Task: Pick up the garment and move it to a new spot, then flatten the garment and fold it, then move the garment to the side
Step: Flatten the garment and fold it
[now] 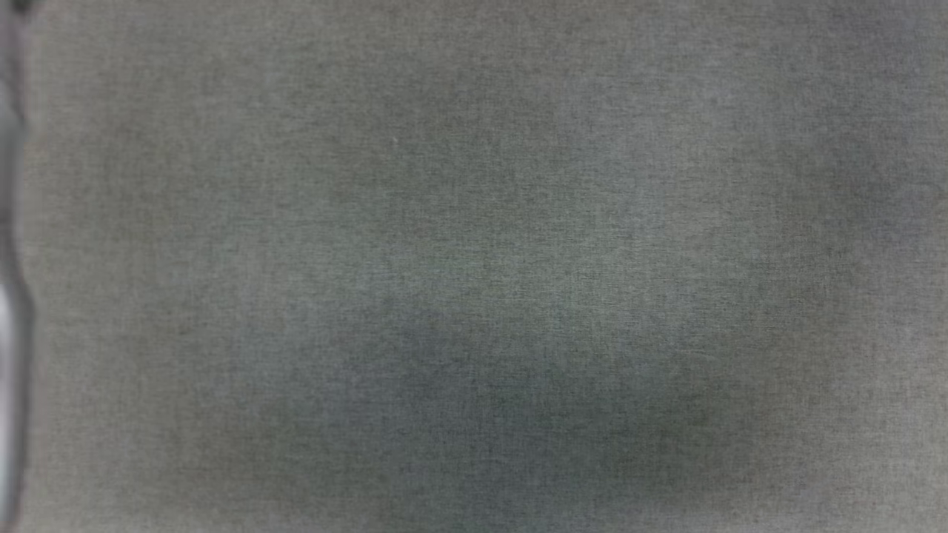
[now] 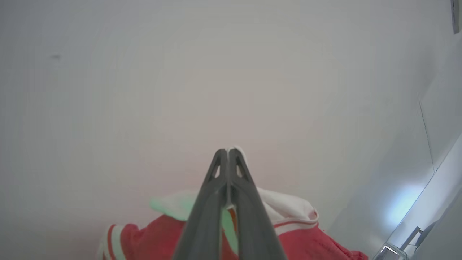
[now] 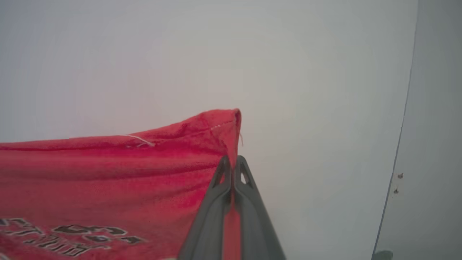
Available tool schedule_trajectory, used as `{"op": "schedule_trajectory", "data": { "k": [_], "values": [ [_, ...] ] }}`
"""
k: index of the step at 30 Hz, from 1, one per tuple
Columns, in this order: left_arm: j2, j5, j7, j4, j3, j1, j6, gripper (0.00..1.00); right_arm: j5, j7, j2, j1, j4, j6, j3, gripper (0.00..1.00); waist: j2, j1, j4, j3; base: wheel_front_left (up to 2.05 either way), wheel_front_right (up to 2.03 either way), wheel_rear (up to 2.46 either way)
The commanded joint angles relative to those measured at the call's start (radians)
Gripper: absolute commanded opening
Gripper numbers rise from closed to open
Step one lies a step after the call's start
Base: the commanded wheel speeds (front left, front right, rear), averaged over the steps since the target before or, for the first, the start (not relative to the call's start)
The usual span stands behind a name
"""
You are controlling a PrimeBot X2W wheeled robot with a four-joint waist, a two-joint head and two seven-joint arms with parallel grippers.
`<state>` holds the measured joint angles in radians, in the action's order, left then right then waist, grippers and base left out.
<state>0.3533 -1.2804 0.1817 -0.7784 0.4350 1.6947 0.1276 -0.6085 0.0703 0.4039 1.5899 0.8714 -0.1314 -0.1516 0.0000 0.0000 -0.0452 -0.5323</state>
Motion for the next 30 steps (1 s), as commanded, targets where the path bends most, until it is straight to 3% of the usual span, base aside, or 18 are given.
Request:
{"op": "schedule_trajectory", "data": {
  "k": [1,6,15,23,30],
  "values": [
    [0.007,-0.023,-0.007,0.025,0.013,-0.069,0.003,0.0,-0.019,-0.004,0.0,-0.055,0.006,0.002,-0.025,0.0,0.0,0.0,0.008,0.008,0.0,0.0,0.0],
    [0.037,-0.114,-0.023,0.164,0.057,-0.326,0.004,0.0,-0.09,-0.037,0.019,-0.229,-0.069,0.002,-0.15,0.0,0.0,0.0,0.014,0.018,0.0,0.0,0.0],
    [0.106,-0.21,0.044,0.473,0.14,-0.854,0.005,0.0,-0.3,-0.162,0.123,-0.599,-0.296,0.001,-0.297,0.0,0.0,0.0,0.017,0.053,0.0,0.0,0.0],
    [0.172,-0.164,0.08,0.673,0.164,-1.212,0.004,0.0,-0.433,-0.296,0.224,-0.911,-0.509,0.001,-0.302,0.0,0.0,0.0,0.024,0.121,0.0,0.0,0.0],
    [0.196,-0.051,0.082,0.859,0.086,-1.501,0.004,0.0,-0.459,-0.292,0.289,-1.238,-0.677,0.001,-0.19,0.0,0.0,0.0,0.048,0.184,0.0,0.0,0.0]
  ]
}}
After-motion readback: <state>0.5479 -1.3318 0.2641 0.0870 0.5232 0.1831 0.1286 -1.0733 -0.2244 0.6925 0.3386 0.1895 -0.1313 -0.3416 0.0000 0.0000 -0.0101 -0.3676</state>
